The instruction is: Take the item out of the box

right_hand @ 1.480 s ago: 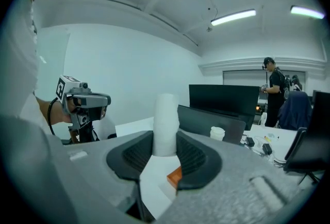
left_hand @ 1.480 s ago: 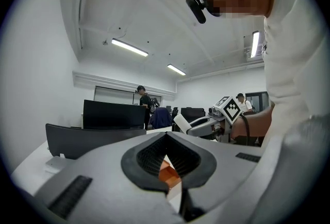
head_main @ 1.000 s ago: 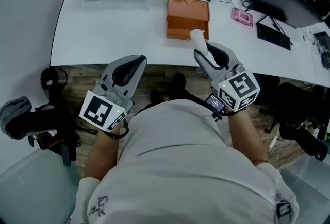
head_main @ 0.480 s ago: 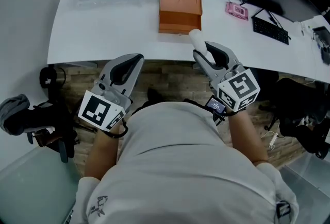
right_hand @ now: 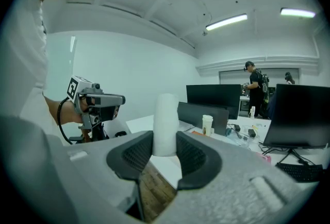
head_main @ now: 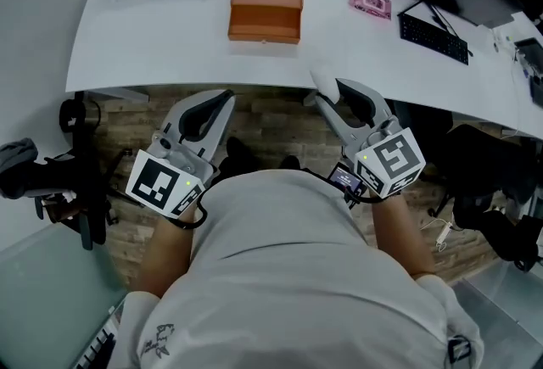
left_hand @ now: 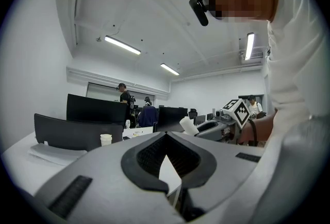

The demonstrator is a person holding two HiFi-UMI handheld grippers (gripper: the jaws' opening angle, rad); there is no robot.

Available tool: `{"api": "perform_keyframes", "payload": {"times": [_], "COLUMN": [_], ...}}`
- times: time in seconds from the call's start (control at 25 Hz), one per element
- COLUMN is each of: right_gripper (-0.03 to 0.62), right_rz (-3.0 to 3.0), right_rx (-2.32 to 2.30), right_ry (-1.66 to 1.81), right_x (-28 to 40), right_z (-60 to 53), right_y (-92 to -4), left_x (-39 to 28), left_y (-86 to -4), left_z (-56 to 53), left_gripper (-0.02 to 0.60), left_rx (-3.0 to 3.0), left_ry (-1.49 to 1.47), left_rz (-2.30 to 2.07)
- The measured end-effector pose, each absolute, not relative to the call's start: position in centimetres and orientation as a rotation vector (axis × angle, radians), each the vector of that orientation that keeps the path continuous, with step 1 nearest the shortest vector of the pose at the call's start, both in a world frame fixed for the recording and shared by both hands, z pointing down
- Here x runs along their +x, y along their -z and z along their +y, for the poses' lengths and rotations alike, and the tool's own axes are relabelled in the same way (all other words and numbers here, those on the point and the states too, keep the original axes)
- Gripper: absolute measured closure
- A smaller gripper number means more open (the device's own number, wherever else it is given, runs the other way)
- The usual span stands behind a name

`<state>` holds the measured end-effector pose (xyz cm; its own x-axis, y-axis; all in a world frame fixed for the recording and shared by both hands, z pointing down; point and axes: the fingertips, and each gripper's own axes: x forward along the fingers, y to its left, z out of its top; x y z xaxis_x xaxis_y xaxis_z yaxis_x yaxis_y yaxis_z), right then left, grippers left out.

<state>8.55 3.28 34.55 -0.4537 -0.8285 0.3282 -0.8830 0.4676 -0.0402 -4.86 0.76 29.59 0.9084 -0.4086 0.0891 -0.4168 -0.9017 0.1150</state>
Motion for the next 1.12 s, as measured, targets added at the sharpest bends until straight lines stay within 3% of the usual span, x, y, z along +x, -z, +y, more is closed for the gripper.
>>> {"api": "perform_keyframes", "payload": {"times": [0.48, 1.12], "right_gripper": [0.456, 0.459], "right_rz": [-2.508, -2.568], "right_rx": [1.433, 1.382], "right_ry": [-0.262, -0.217], "right_x": [15.2, 14.9], "right_z": [13.8, 15.3], "right_y": [-34.0, -32.3], "left_x": [3.2, 3.2], "left_y": [-29.6, -29.1], "left_z": [11.5, 13.2], "left_gripper": [0.583, 0.583], "left_rx": [3.003, 2.945], "left_ry": [-0.163, -0.096], "left_rz": [-0.669, -0.743]}}
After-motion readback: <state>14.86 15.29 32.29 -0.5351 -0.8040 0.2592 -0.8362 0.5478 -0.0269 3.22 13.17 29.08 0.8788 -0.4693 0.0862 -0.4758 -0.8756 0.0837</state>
